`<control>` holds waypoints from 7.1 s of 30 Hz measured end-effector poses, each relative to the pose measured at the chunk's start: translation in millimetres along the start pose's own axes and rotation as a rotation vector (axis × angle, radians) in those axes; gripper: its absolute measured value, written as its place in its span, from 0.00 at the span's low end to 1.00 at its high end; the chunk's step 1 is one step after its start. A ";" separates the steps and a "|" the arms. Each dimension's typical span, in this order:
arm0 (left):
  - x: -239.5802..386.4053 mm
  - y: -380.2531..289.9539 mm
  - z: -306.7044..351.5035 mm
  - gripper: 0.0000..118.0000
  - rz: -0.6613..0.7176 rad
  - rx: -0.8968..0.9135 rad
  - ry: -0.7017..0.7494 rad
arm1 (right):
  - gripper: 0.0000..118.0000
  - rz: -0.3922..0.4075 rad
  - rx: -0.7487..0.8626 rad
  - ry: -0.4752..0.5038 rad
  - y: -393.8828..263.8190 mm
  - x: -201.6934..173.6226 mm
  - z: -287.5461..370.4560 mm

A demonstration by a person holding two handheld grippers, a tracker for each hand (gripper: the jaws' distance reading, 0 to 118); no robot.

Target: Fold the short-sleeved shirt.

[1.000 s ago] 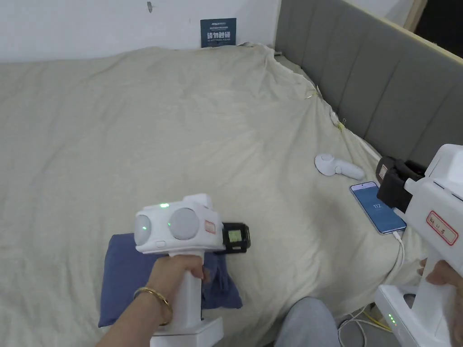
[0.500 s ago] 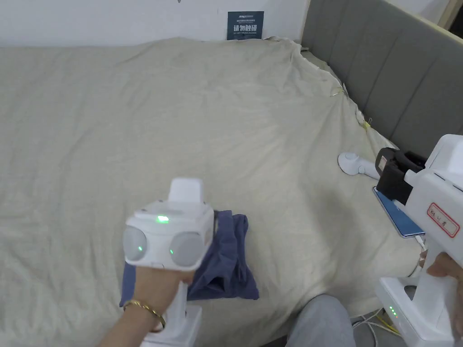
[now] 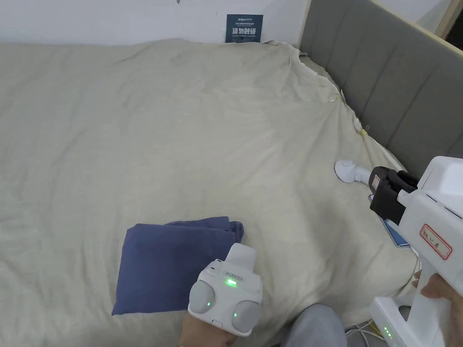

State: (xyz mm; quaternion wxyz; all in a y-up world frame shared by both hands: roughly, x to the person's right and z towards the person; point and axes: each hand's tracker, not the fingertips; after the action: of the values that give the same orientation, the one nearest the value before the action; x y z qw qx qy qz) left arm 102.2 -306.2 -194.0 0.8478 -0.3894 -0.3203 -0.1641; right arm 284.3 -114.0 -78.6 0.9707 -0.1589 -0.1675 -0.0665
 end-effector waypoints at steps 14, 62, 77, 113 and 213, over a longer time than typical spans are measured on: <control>-115.6 56.1 147.9 0.00 0.246 0.568 0.074 | 0.00 0.056 0.069 0.075 14.2 -41.8 -0.1; -307.8 -22.3 106.2 1.00 0.818 0.111 -0.564 | 0.00 0.197 -0.413 0.306 -186.0 -222.9 -126.9; -309.4 -55.5 6.8 0.71 0.941 -0.179 -0.780 | 0.00 0.179 -0.422 0.324 -185.8 -219.3 -129.2; -375.1 -9.5 147.7 0.14 0.702 -0.342 0.024 | 0.00 0.050 0.033 0.197 -1.9 -95.3 -45.7; -194.2 0.6 196.3 0.89 0.336 0.686 0.526 | 0.84 0.101 0.099 0.215 -4.5 -112.8 -27.3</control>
State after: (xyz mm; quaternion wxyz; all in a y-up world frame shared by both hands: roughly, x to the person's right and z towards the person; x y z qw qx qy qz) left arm -122.9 -149.9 -228.1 0.9950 -0.0781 -0.0625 -0.0025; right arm 186.3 -118.7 -140.8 0.9918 -0.1110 -0.0574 -0.0260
